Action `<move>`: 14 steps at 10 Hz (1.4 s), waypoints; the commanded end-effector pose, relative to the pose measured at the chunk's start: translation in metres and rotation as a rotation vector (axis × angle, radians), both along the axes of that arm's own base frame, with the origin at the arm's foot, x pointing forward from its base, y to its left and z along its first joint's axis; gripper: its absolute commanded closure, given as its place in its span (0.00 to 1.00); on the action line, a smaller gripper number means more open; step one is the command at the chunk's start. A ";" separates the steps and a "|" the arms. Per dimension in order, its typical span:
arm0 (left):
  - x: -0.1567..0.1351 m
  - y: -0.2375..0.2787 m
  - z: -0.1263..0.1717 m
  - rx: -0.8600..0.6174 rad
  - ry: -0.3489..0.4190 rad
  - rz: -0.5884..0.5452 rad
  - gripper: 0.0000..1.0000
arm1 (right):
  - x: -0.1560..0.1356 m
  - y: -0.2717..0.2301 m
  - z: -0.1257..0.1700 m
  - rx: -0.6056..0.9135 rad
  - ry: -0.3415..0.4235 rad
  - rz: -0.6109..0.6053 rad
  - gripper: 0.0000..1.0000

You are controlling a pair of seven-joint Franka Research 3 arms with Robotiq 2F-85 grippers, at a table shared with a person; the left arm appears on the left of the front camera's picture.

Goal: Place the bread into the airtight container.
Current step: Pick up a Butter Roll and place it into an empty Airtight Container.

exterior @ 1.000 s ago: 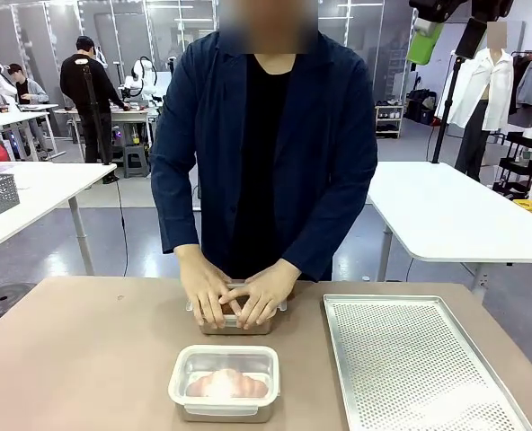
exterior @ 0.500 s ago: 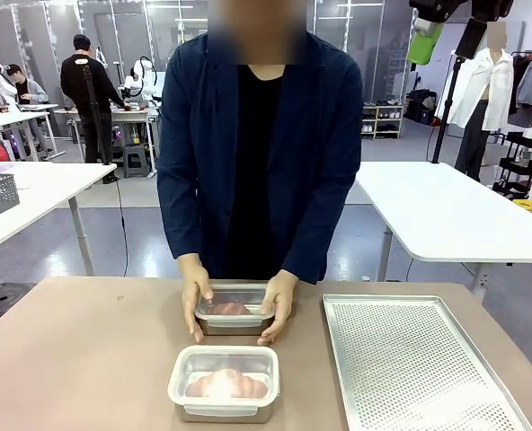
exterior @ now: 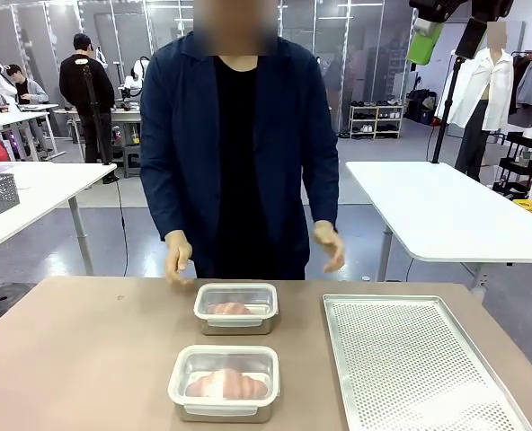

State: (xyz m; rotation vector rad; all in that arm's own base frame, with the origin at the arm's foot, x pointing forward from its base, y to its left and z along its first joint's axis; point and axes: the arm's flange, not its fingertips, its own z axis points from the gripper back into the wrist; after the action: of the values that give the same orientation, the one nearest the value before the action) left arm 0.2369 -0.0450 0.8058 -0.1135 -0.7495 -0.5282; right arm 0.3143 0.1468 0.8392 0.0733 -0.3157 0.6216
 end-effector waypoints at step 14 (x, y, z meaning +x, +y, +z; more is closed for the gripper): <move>0.000 0.000 0.000 -0.005 0.000 -0.008 0.00 | -0.001 0.001 0.001 -0.002 0.007 -0.006 0.00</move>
State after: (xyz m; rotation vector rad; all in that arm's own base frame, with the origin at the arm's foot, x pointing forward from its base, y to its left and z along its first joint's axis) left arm 0.2369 -0.0450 0.8058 -0.1135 -0.7495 -0.5281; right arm 0.3143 0.1468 0.8392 0.0733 -0.3156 0.6216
